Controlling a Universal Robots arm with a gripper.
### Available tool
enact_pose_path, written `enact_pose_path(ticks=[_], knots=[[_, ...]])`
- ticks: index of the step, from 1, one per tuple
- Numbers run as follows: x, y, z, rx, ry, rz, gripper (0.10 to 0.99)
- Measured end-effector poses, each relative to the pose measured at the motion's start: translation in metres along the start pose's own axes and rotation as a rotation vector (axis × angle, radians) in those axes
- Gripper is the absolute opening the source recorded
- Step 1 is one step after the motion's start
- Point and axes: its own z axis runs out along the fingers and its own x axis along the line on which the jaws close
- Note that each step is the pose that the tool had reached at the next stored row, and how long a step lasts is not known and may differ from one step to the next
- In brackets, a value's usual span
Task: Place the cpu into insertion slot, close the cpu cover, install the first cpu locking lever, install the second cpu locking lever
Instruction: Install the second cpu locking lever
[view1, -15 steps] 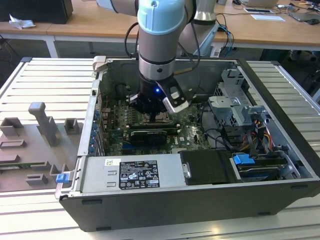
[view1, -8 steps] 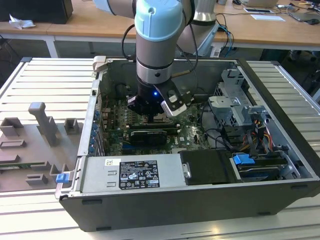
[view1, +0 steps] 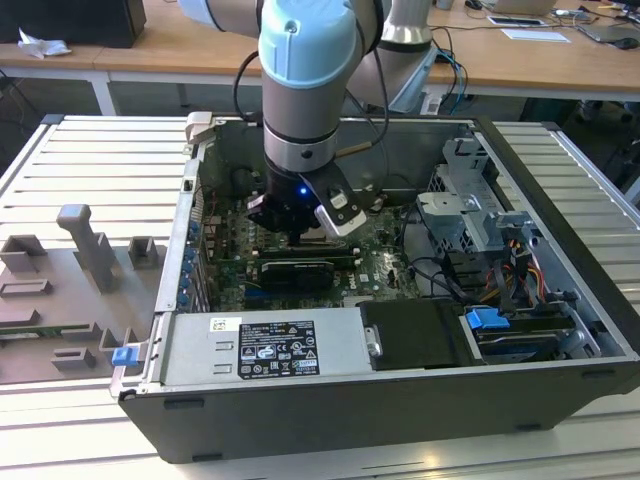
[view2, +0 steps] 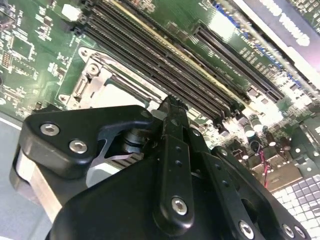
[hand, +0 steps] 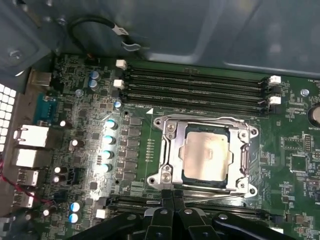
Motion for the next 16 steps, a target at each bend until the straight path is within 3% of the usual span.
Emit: enact_pose_path(ticks=[3, 7, 12, 16], knots=[[0.0012, -0.0007, 0.0015, -0.006, -0.0005, -0.001, 0.106], [0.0034, -0.0029, 0.0042, -0.013, 0.0053, -0.035, 0.106], [0.0071, -0.0091, 0.0049, -0.043, 0.0015, -0.035, 0.106], [0.0081, -0.0105, 0.0082, -0.058, -0.0002, -0.035, 0.106]])
